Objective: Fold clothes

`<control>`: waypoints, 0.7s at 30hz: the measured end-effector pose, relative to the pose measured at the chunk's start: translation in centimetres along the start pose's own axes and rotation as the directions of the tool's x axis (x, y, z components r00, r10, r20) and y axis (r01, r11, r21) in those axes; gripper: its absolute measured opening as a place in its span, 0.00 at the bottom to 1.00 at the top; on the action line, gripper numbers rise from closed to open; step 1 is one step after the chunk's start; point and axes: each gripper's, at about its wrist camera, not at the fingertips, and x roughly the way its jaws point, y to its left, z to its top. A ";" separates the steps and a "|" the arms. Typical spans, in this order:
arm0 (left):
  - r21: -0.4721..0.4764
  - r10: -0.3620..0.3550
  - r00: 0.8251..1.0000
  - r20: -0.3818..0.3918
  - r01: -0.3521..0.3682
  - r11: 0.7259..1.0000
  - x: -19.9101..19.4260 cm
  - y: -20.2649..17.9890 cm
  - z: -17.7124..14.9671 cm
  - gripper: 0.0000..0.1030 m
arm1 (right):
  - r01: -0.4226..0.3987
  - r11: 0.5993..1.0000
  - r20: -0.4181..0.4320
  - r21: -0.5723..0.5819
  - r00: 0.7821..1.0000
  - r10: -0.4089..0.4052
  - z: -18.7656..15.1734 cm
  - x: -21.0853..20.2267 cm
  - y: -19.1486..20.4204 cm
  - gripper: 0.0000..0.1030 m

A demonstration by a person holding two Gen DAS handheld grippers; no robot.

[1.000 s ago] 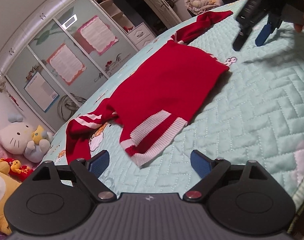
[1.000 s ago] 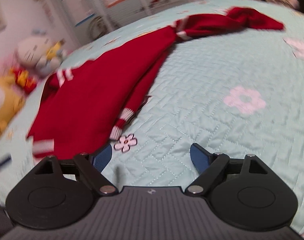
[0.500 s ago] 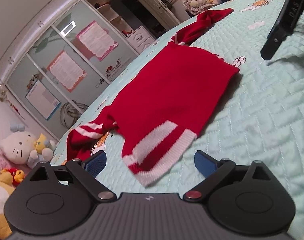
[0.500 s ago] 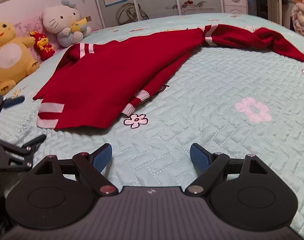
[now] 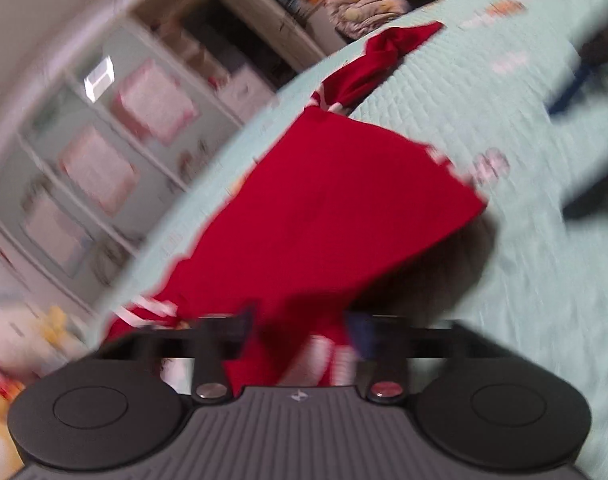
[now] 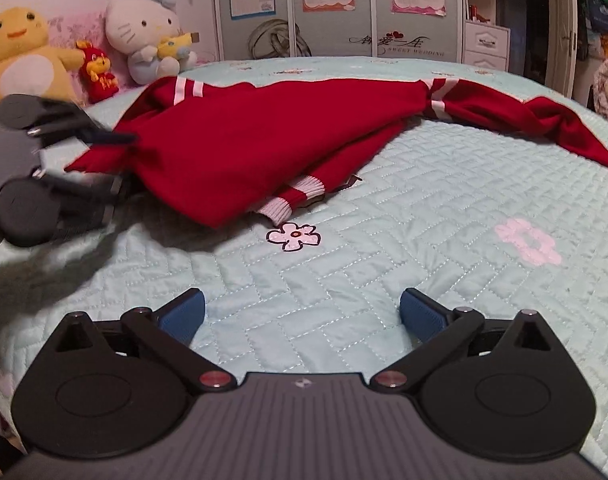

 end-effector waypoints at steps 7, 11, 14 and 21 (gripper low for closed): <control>-0.390 -0.044 0.996 0.077 0.071 0.918 0.7 9.4 7.2 0.04 | -0.040 0.998 0.036 0.054 0.999 0.038 -0.3 -0.2 -0.8 1.00; -0.470 0.000 0.998 0.060 0.028 0.882 3.9 14.2 11.7 0.04 | -0.069 0.993 0.057 0.092 0.996 0.064 -0.5 -0.4 -1.4 1.00; -0.437 0.041 0.999 0.020 -0.028 0.899 7.1 16.3 15.1 0.04 | -0.089 0.989 0.071 0.117 0.994 0.081 -0.6 -0.4 -1.8 1.00; -0.400 0.046 0.973 -0.227 -0.137 0.906 14.4 15.9 15.4 0.59 | -0.101 0.986 0.077 0.130 0.993 0.091 -0.6 -0.4 -2.0 1.00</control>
